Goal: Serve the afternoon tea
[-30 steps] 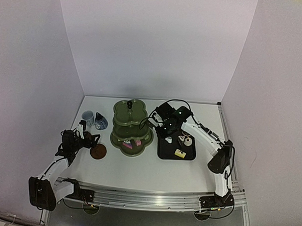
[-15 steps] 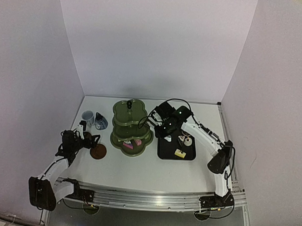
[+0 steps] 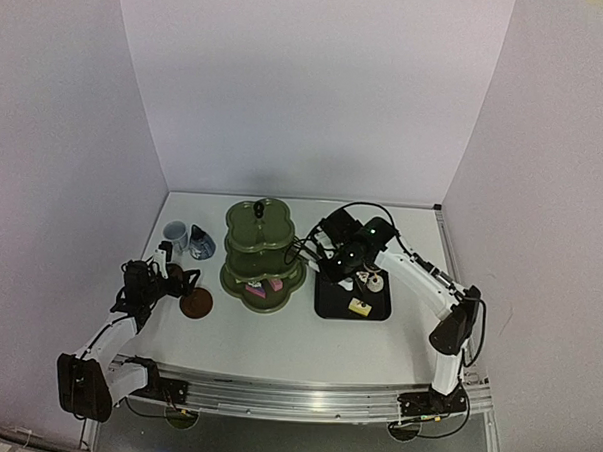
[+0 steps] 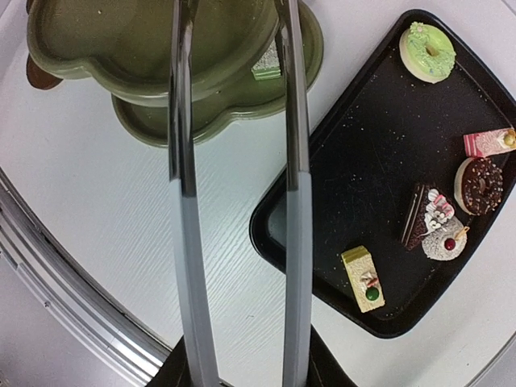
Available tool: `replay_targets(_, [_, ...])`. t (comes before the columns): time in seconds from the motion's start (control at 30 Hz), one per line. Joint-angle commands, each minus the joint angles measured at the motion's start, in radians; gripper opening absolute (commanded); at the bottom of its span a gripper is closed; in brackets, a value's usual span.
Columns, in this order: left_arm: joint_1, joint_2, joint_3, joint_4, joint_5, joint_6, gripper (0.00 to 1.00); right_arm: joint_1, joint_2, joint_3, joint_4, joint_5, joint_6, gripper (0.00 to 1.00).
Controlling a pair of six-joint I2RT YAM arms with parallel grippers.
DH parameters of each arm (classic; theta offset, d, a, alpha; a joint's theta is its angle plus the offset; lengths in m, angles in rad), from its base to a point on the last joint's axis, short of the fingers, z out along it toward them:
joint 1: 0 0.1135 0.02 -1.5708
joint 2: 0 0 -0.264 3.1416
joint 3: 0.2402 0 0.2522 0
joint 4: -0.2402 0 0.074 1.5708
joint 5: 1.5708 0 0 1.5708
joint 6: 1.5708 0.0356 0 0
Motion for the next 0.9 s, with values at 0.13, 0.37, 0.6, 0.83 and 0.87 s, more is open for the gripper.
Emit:
replay_targets(0.13, [0.004, 0.0, 0.007, 0.019, 0.017, 0.017, 0.97, 0.007, -0.135, -0.057, -0.001, 0.046, 0.069, 0.32])
replay_targets(0.37, [0.005, -0.002, 0.01, 0.009, 0.066, 0.036, 0.96, -0.065, -0.202, -0.141, -0.042, 0.133, 0.165, 0.32])
replay_targets(0.6, [0.004, -0.005, 0.055, -0.034, 0.124, 0.033, 0.95, -0.18, -0.087, -0.07, -0.025, 0.13, 0.216, 0.32])
replay_targets(0.83, [0.003, 0.043, 0.085, -0.042, 0.191, 0.014, 0.98, -0.249, 0.094, 0.047, 0.022, 0.133, 0.249, 0.32])
replay_targets(0.87, [0.003, 0.048, 0.08, -0.035, 0.191, 0.011, 0.98, -0.261, 0.12, 0.056, 0.033, 0.124, 0.253, 0.32])
